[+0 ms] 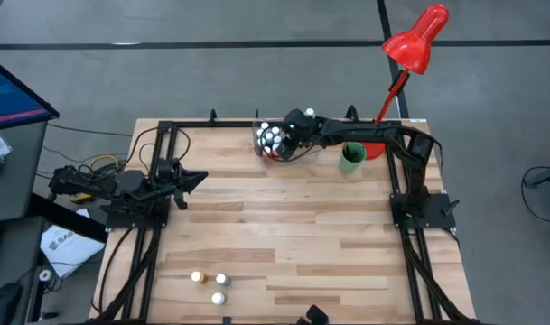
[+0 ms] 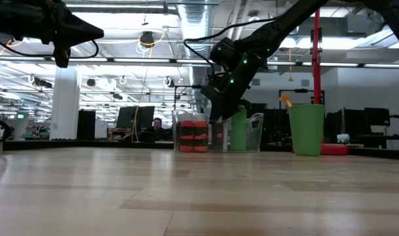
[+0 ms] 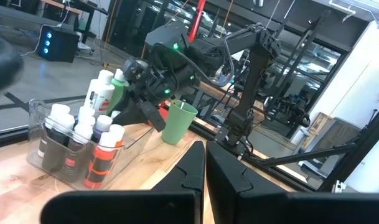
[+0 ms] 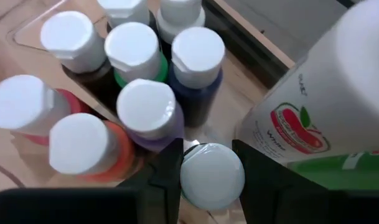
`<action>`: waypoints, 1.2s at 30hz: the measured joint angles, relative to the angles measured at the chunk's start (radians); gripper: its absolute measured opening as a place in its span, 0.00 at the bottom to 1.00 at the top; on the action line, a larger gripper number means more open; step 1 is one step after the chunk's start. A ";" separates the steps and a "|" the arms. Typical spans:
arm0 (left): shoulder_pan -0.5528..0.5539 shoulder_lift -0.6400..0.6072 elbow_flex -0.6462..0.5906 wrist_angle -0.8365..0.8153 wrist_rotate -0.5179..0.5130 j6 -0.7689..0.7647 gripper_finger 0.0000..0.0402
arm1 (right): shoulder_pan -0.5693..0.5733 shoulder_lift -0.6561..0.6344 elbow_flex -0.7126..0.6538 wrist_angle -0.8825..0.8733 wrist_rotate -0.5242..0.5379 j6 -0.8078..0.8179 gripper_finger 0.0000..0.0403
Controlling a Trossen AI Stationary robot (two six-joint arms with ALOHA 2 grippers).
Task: Pick & Place Paint Supplies
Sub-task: Put the small dark green paint bottle into the transparent bin, then adjust the paint bottles in the transparent bin
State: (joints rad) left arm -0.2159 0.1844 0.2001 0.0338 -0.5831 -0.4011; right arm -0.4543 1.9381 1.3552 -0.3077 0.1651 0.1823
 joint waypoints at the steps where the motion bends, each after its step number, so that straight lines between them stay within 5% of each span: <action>1: 0.000 0.000 0.000 0.000 0.000 0.000 0.00 | -0.001 0.000 0.000 -0.002 0.001 0.002 0.30; 12: 0.000 0.000 0.000 0.000 0.001 -0.054 0.01 | -0.001 -0.016 0.007 -0.017 -0.011 -0.004 0.53; 22: 0.000 0.023 0.001 0.000 0.059 -0.094 0.18 | 0.017 -0.157 0.051 -0.031 -0.014 -0.036 0.56; 26: 0.000 0.055 0.001 0.001 0.162 -0.134 0.26 | 0.022 -0.205 0.052 -0.136 -0.013 -0.086 0.56; 36: 0.000 0.163 0.001 0.003 0.192 -0.183 0.34 | -0.006 -0.126 0.050 -0.351 -0.053 -0.257 0.56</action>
State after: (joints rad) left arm -0.2157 0.3478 0.2008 0.0366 -0.3916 -0.5843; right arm -0.4603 1.8119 1.4048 -0.6586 0.1119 -0.0743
